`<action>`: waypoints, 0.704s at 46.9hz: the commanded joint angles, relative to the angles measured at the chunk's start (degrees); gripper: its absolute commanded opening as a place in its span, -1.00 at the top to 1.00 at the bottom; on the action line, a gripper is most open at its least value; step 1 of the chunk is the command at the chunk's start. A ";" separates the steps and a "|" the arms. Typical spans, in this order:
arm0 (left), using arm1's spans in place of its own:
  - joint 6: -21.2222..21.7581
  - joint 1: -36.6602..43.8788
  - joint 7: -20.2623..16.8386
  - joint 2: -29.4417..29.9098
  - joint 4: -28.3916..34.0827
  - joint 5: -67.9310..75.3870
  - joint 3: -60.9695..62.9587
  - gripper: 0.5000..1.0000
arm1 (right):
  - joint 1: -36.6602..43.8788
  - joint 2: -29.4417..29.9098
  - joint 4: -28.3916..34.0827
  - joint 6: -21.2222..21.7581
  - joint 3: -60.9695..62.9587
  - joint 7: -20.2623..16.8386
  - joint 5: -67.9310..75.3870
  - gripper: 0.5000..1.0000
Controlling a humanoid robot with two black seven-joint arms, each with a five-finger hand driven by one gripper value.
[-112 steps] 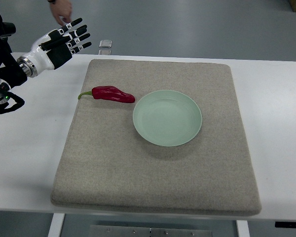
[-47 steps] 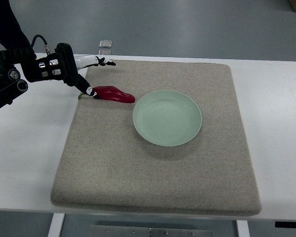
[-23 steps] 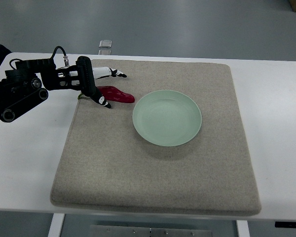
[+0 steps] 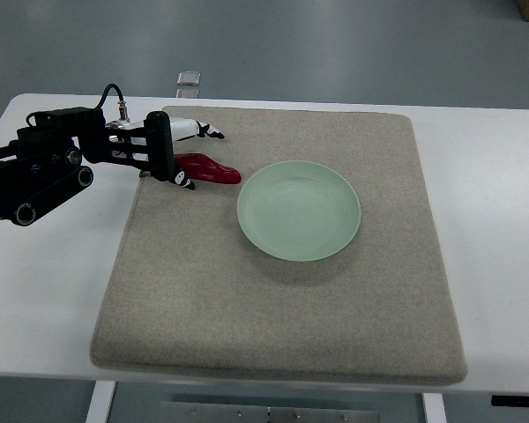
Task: Place red pepper on plate with left hand
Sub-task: 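Lower the left hand over the red pepper and close fingers around it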
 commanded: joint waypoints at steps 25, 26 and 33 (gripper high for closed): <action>0.12 -0.52 0.00 0.09 -0.36 -0.08 1.35 0.66 | 0.00 0.00 0.00 0.00 0.00 0.00 0.00 -0.71; 0.12 -0.52 0.00 0.09 -0.36 -0.08 1.35 0.71 | 0.00 0.00 0.00 0.00 0.00 0.00 0.00 -0.71; 0.12 -0.52 0.00 0.18 -0.45 -0.08 1.35 1.00 | 0.00 0.00 0.00 0.00 0.00 0.00 0.00 -0.71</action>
